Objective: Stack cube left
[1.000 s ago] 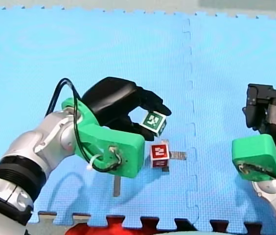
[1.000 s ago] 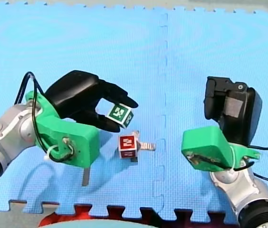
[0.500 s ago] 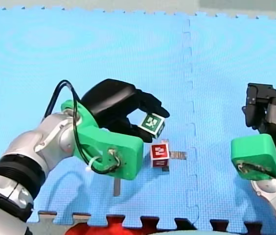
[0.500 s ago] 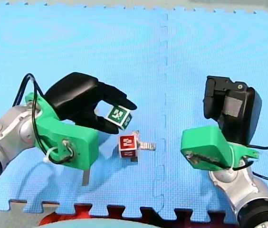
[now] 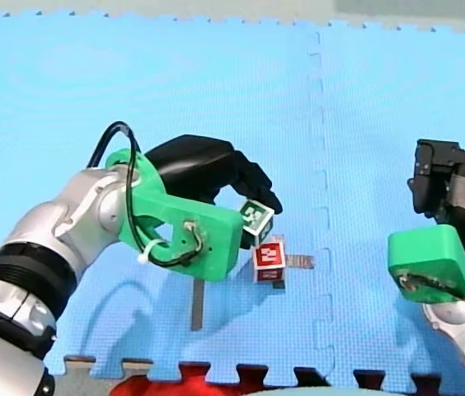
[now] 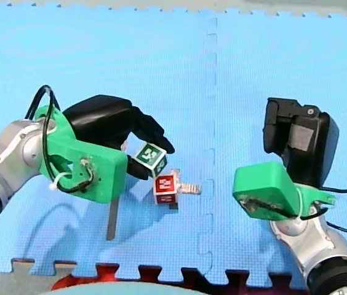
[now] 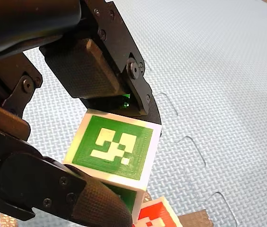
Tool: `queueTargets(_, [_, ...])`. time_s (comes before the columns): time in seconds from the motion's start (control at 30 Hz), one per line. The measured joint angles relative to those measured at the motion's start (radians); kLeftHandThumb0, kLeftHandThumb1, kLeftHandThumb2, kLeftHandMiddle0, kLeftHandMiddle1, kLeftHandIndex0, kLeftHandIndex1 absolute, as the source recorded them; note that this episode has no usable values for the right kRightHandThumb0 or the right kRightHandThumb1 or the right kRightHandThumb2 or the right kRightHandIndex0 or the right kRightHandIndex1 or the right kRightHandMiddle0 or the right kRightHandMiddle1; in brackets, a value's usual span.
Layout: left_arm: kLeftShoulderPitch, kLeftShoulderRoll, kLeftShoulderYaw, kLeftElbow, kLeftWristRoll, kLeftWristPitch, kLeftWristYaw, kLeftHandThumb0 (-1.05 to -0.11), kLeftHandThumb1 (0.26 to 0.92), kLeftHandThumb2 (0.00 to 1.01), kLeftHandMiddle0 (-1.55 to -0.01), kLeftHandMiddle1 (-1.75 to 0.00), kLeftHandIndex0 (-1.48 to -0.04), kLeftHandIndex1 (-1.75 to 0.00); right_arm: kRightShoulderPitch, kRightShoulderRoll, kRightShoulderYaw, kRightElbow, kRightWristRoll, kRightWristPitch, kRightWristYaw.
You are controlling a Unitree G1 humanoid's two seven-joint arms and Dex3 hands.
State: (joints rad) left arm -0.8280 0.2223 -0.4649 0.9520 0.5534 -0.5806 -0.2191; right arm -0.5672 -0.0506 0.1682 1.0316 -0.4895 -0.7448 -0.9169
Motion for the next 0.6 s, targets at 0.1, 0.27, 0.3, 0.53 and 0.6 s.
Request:
queueTargets(0.1, [-0.001,0.000,0.002,-0.012,-0.021,0.016,-0.055,-0.487,0.837,0.00,-0.96,-1.75,-1.30,-0.02,-0.001,0.001,-0.001,0.009,0.003,-0.001,0.001])
queueTargets(0.27, [-0.005,0.003,0.005,-0.033,-0.033,0.033,-0.098,-0.498,0.832,0.00,-0.96,-1.75,-1.30,-0.02,-0.005,0.002,0.000,0.023,0.007,-0.003,0.001])
queueTargets(0.3, [-0.005,0.005,0.004,-0.039,-0.029,0.034,-0.094,-0.498,0.831,0.00,-0.96,-1.75,-1.30,-0.02,-0.007,0.003,0.000,0.026,0.008,-0.003,0.001])
queueTargets(0.53, [-0.004,0.013,0.002,-0.065,-0.016,0.054,-0.084,-0.496,0.830,0.00,-0.97,-1.75,-1.30,-0.02,-0.020,0.005,0.001,0.049,0.013,-0.010,0.003])
queueTargets(0.6, [-0.003,0.013,0.002,-0.070,-0.016,0.059,-0.084,-0.493,0.830,0.00,-0.97,-1.75,-1.30,-0.02,-0.025,0.006,0.001,0.056,0.014,-0.014,0.003])
